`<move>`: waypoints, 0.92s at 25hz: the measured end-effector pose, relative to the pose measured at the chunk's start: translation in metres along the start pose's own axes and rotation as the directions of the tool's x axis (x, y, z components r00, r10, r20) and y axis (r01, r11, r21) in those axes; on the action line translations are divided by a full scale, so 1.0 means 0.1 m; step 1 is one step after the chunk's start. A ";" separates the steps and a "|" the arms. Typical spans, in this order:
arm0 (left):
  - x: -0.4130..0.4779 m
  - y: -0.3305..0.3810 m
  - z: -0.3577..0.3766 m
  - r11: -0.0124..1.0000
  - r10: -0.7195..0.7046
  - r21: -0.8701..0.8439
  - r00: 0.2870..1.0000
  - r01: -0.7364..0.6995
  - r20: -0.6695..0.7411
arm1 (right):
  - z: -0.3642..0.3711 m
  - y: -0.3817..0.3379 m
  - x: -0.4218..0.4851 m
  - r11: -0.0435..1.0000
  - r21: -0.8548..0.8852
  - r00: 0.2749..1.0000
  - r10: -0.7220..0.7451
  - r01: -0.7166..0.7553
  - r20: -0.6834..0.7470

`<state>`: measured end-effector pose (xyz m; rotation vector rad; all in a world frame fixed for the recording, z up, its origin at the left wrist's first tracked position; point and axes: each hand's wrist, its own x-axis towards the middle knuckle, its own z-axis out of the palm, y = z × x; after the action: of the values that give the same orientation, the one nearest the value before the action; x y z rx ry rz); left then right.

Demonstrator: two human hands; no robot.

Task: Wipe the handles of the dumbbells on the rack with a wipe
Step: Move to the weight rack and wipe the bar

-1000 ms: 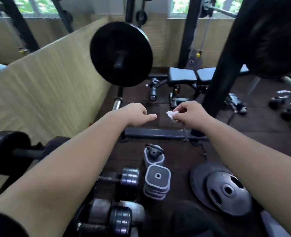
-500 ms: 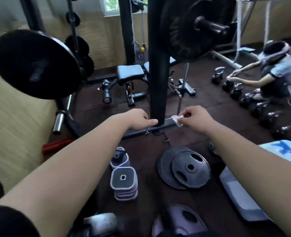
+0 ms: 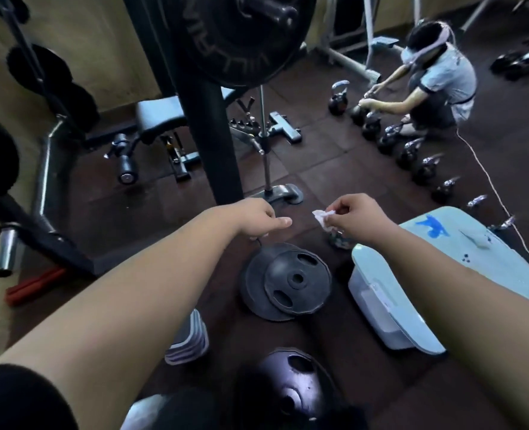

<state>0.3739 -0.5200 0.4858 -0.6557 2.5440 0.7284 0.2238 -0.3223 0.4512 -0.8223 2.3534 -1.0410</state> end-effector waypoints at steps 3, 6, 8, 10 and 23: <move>0.36 0.10 0.01 0.999 0.029 0.045 0.999 -0.029 0.019 | -0.17 0.20 0.16 0.998 0.009 0.997 0.066 -0.066 -0.038; 0.79 0.15 -0.04 0.995 0.094 0.041 0.996 -0.094 0.010 | -0.26 0.39 0.37 0.988 0.071 0.988 0.140 -0.136 -0.062; 1.17 0.20 -0.09 0.987 0.143 0.067 0.990 -0.144 0.019 | -0.32 0.55 0.55 0.987 0.030 0.982 0.159 -0.157 -0.098; 1.57 0.25 -0.14 0.976 0.190 0.099 0.981 -0.192 0.035 | -0.40 0.69 0.74 0.983 0.014 0.976 0.183 -0.182 -0.122; 3.79 1.00 -0.59 0.917 0.255 0.245 0.934 -0.316 0.249 | -0.64 1.62 2.45 0.879 0.146 0.832 0.476 -0.453 -0.284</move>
<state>0.0003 -0.6001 0.3801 -0.1013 2.4991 0.4801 -0.0479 -0.3662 0.3300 -0.0297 2.5647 -1.0879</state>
